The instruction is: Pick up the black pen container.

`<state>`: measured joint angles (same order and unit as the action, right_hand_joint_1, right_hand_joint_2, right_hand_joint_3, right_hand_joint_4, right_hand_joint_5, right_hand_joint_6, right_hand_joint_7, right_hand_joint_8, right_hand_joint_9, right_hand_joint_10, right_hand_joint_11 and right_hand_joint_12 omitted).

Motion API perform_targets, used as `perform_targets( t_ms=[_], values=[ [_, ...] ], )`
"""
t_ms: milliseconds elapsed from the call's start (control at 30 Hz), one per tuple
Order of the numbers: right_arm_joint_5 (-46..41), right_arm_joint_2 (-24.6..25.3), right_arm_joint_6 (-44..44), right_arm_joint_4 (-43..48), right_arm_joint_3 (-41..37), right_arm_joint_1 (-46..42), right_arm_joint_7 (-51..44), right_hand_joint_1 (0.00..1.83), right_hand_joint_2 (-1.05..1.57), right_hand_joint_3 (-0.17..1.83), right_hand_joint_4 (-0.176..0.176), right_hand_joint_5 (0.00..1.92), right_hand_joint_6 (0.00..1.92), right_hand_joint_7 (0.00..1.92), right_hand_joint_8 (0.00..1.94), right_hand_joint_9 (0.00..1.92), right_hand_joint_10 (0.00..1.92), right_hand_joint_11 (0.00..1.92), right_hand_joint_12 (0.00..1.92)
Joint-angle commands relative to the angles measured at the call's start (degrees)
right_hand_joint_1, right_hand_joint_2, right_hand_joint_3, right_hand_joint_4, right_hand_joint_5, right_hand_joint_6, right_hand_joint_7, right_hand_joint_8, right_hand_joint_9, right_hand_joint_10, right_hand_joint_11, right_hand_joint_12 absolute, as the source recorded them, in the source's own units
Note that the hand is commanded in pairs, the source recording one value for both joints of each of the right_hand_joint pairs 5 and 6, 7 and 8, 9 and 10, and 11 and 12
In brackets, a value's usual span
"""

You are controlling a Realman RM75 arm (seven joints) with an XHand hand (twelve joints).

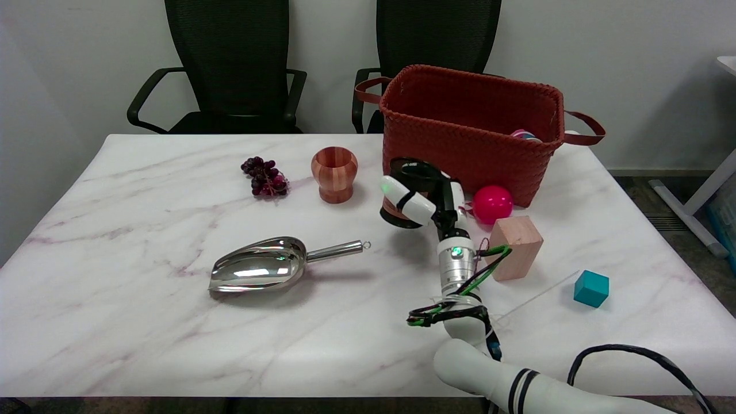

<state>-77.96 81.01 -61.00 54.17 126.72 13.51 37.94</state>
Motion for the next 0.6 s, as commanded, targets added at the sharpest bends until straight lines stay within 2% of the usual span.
perform_targets(
  t_ms=[33,300,333,367,400,533,600],
  values=[
    [7.9,-0.6,-2.2,9.3,-0.6,0.8,0.0,1.15,0.93,0.52,0.0,1.03,1.03,1.33,1.33,1.16,1.16,1.1,1.1],
    [12.5,-1.4,-2.2,12.7,-3.7,2.9,-0.1,1.16,0.97,0.57,0.0,1.02,1.02,1.33,1.33,1.17,1.17,1.09,1.09],
    [11.0,0.1,-6.7,22.0,3.7,4.3,3.5,1.16,0.98,0.56,0.0,1.01,1.01,1.34,1.34,1.17,1.17,1.09,1.09],
    [13.2,-1.7,-2.4,14.7,-3.4,3.7,0.3,1.16,0.99,0.56,0.0,1.01,1.01,1.34,1.34,1.18,1.18,1.09,1.09],
    [14.1,-2.4,-1.5,14.3,-4.8,4.1,-0.1,1.18,0.99,0.56,0.0,1.0,1.0,1.34,1.34,1.19,1.19,1.09,1.09],
    [14.8,-4.4,0.8,16.7,-5.2,5.9,-0.5,1.15,1.03,0.54,0.0,0.98,0.98,1.35,1.35,1.21,1.21,1.11,1.11],
    [14.6,-5.7,2.8,18.5,-5.2,6.7,-3.7,1.15,1.04,0.55,0.0,0.98,0.98,1.36,1.36,1.21,1.21,1.11,1.11]
  ],
)
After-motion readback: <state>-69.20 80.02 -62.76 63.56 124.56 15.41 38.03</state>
